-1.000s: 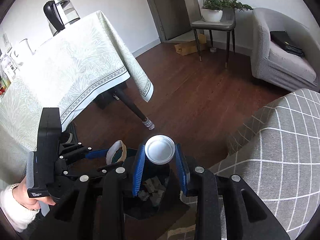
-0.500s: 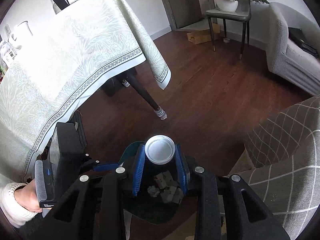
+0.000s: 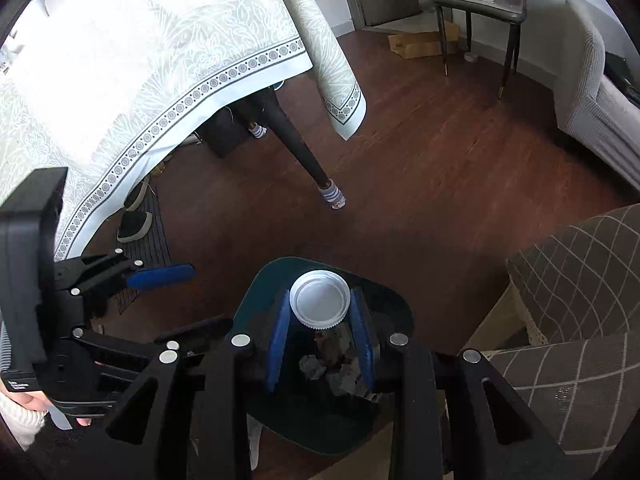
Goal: Collect trash
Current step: 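Open the left gripper to drop the tube while the right gripper drops the cup into the bin, then withdraw both grippers from the bin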
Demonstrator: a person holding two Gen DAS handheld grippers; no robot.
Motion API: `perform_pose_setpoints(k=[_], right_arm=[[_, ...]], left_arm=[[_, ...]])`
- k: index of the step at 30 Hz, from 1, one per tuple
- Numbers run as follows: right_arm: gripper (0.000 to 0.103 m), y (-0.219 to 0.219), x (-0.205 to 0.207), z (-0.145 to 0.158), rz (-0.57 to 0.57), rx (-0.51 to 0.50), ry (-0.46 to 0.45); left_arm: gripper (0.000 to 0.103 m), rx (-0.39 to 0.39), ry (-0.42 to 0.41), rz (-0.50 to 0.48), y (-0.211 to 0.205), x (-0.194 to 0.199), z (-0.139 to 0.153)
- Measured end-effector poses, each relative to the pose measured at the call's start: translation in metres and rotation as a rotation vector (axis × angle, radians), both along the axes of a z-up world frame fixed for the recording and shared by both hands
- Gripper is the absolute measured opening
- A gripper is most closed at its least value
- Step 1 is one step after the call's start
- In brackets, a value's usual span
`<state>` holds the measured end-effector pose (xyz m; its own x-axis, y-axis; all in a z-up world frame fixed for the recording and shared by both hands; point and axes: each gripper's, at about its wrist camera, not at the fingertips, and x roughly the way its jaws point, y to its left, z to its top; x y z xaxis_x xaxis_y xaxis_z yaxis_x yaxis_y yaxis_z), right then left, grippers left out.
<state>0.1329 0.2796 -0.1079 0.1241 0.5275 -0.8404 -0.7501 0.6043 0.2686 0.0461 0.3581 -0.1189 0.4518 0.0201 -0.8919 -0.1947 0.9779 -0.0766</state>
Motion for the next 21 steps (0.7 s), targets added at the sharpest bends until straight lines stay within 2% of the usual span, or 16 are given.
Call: perform_pose_setpoints(k=[4,12,16,18,19,21], right_arm=[[0.03,0.007,-0.005,-0.017,0.008,-0.021,0.037],[0.031,0.017,-0.024,-0.062,0.043,-0.133,0.089],[0.031,0.018,-0.033,-0.077,0.075,-0.182,0.111],[0.049,0.019,-0.034,-0.082,0.082,-0.202,0.121],[0.052,0.017,-0.036,-0.083,0.083,-0.203,0.121],[0.052,0.015,-0.04,-0.084,0.086,-0.211,0.116]], left_arm=[[0.064,-0.011,-0.037,0.025,0.008,0.0,0.012],[0.049,-0.021,-0.154,0.028,0.013,-0.002,0.05],[0.045,-0.019,-0.2,0.027,0.007,0.001,0.066],[0.044,-0.023,-0.214,0.026,0.004,0.004,0.072],[0.043,-0.026,-0.22,0.025,0.003,0.006,0.075],[0.043,-0.028,-0.231,0.028,-0.001,0.009,0.08]])
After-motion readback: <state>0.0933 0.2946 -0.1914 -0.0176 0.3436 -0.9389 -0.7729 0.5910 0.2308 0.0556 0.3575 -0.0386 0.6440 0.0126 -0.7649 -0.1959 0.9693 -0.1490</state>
